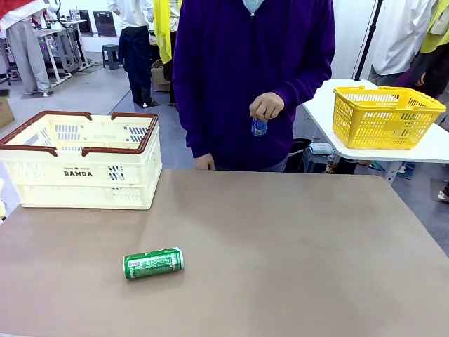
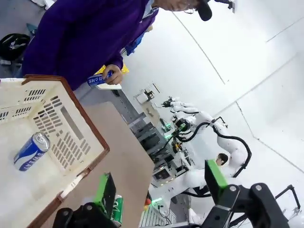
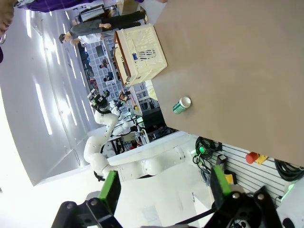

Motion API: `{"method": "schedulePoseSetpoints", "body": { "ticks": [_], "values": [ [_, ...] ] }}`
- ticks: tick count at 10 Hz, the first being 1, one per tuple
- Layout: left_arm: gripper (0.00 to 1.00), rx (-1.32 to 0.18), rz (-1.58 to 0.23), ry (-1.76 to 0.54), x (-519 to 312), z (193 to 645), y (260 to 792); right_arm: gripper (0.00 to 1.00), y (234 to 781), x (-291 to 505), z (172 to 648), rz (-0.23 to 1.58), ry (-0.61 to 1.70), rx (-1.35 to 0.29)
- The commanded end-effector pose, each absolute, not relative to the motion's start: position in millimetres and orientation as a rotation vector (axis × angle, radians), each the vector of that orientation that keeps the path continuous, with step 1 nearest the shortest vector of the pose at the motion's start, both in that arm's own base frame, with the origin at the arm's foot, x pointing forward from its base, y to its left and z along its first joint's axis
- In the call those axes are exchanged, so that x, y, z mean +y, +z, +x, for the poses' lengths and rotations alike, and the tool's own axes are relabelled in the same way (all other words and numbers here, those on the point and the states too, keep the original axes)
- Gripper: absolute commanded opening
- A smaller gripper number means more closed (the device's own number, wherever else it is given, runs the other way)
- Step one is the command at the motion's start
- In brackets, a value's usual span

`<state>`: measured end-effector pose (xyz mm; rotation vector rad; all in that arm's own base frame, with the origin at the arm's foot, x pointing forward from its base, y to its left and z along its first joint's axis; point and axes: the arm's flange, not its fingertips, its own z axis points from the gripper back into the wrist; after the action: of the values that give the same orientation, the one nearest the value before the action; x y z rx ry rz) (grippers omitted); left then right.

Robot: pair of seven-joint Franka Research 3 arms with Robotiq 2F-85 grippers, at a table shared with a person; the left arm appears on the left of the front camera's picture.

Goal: Place the drinks into the Shopping basket.
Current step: Pick up one drink and place it into the Shopping basket.

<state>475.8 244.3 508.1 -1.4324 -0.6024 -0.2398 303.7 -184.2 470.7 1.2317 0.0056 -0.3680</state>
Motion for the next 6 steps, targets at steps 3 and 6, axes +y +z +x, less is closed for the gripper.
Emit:
{"method": "schedulePoseSetpoints", "body": {
  "ticks": [3,6],
  "values": [
    [1.00,-0.655,-1.331,-0.224,213.7,470.9,537.2,1.00,476.0,-184.7,303.3,1.233,-0.377,0.015],
    [1.00,-0.655,-1.331,-0.224,213.7,470.9,537.2,1.00,476.0,-184.7,303.3,1.233,-0.377,0.015]
  ]
}}
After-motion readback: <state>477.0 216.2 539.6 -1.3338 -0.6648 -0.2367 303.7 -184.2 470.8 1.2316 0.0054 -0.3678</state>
